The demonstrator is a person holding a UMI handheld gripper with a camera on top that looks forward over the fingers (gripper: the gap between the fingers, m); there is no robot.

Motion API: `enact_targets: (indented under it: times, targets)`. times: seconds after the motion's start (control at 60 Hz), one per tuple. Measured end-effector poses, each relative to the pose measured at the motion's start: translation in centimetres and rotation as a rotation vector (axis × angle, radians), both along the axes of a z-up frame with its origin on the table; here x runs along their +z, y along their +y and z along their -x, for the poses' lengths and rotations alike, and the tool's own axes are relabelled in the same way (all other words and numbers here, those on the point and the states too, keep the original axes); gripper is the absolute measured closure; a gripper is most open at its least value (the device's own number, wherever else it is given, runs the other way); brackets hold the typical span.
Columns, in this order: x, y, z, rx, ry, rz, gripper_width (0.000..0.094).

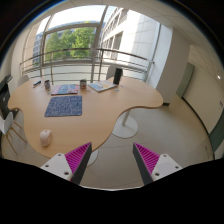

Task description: Arrange mouse

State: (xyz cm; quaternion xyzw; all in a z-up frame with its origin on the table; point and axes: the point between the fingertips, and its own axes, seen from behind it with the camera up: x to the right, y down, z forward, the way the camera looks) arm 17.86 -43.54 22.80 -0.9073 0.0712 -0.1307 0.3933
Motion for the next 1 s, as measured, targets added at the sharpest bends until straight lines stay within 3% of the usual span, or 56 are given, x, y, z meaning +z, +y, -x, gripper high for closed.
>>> enact_targets:
  times: [0.15, 0.317, 0.583, 0.883, 1.0]
  targets:
    - [-1.2, -0.9, 0.0, -0.051, -0.006, 0.002, 0.0087]
    - [-6.0, -2.7, 4.4, -0.074, 0.052, -0.002, 0.0085]
    - [-15.9, -0.9, 20.3, 0.061, 0.182, -0.014, 0.0078]
    - [-21.4, 14.0, 31.5, 0.182, 0.211, -0.120, 0.0091]
    - [-23.6, 17.8, 32.4, 0.189, 0.180, -0.107, 0.0171]
